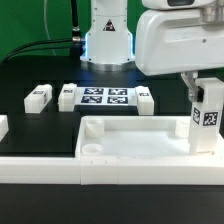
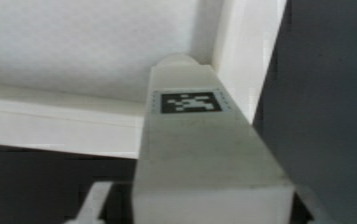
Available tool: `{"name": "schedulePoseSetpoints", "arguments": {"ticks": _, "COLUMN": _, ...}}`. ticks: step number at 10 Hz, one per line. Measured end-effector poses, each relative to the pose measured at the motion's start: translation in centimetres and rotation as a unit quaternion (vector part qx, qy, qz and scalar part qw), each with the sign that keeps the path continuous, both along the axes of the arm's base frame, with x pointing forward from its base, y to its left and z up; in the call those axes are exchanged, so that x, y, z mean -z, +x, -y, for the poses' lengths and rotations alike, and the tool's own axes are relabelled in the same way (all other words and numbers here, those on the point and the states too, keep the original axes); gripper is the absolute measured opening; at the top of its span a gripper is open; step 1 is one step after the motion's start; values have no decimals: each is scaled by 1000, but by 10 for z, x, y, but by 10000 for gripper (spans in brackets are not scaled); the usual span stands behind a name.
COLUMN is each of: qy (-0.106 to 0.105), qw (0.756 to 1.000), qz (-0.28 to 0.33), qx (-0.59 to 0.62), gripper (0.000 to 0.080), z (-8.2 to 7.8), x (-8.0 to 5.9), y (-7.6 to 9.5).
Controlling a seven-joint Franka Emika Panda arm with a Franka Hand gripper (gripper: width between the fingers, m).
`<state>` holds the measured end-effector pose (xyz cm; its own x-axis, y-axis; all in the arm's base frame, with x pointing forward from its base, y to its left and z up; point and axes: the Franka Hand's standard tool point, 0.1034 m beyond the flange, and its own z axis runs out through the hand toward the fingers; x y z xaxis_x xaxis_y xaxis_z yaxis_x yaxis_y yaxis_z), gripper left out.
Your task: Assemble desk
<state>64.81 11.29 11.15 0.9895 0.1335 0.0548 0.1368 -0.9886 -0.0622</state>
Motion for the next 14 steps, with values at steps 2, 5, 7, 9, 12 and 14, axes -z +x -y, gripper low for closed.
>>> {"name": "schedulePoseSetpoints", "arguments": {"ticks": 2, "qy": 3, "qw": 998, "qz": -3, "qx": 64, "gripper": 288, "z": 1, "x": 0, "y": 1}}
{"name": "schedulePoseSetpoints", "arguments": {"ticks": 5, "qy": 14, "qw": 965, "qz": -7, "qx": 261, "gripper": 288, "z": 6, "x": 1, "y": 0}}
{"name": "schedulePoseSetpoints", "arguments": {"ticks": 7, "qy": 27, "qw": 915, "qz": -12, "qx": 401, "gripper": 289, "z": 10, "x": 2, "y": -1}}
{"name": "schedulePoseSetpoints", "arguments": {"ticks": 9, "qy": 37, "qw": 851, "qz": -30, "qx": 523, "gripper": 290, "z": 10, "x": 2, "y": -3}}
{"name": "schedulePoseSetpoints", "arguments": {"ticks": 12, "qy": 44, "qw": 823, "qz": -42, "qx": 564, "gripper": 354, "z": 9, "x": 2, "y": -4}}
{"name": "schedulePoseSetpoints", "arguments": {"ticks": 14, "qy": 40, "qw": 851, "qz": -43, "qx": 522, "gripper": 615, "z": 7, "x": 1, "y": -5}}
